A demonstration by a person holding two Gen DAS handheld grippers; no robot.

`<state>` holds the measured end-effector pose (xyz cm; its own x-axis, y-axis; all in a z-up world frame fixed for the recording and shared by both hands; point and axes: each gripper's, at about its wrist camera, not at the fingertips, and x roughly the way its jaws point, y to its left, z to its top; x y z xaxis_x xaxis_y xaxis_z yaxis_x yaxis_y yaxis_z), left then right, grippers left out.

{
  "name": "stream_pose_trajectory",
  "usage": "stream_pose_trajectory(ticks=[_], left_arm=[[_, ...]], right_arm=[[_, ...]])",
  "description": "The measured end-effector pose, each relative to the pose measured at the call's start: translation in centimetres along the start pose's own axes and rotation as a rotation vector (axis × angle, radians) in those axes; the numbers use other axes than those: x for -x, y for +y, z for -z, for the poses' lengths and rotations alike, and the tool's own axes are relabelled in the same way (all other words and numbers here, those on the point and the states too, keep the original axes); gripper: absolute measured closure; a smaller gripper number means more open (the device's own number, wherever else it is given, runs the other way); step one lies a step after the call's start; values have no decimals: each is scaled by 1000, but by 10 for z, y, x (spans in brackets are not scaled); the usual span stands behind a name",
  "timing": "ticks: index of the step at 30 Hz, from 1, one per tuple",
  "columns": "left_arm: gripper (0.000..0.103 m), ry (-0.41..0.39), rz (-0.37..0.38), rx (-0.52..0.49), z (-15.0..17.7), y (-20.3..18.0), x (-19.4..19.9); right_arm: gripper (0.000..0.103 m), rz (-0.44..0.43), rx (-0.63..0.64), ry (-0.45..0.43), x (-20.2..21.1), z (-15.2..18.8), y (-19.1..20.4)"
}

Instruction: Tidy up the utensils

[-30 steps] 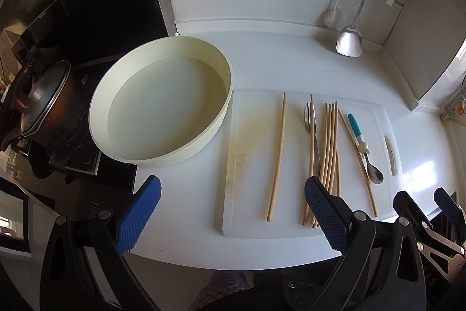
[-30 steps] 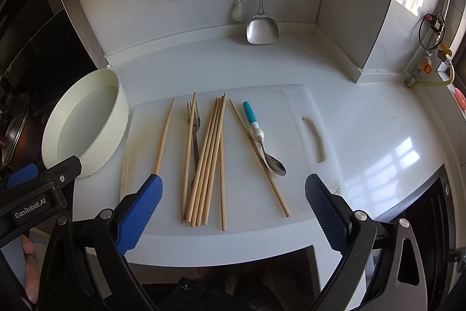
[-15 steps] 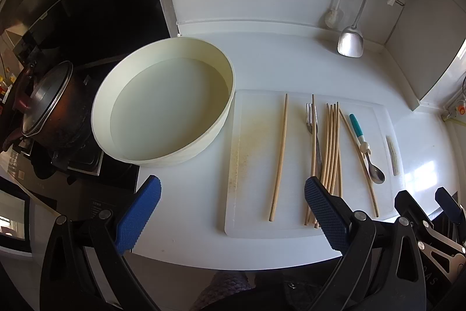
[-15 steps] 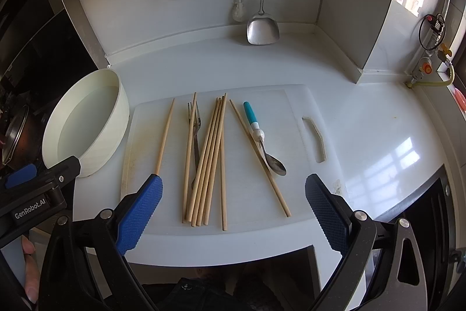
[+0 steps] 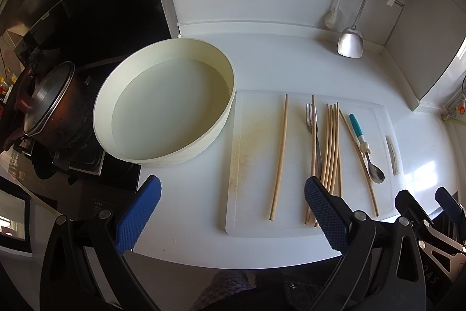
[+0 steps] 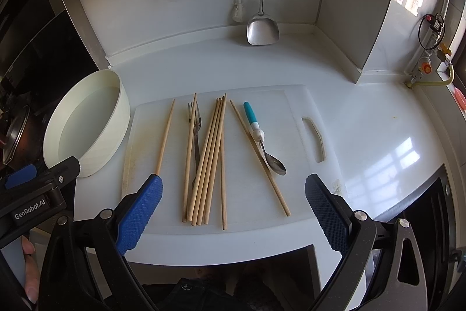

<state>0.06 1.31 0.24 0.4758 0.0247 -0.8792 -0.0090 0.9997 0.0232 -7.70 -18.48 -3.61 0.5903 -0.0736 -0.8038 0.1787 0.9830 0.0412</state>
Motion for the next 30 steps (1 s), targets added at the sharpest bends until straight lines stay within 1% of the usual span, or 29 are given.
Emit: stream_pose_trajectory(ticks=[30], left_arm=[[6,-4,-2,1,2,2,4]], right_arm=[[9,-1,-8,-1,1,2,1]])
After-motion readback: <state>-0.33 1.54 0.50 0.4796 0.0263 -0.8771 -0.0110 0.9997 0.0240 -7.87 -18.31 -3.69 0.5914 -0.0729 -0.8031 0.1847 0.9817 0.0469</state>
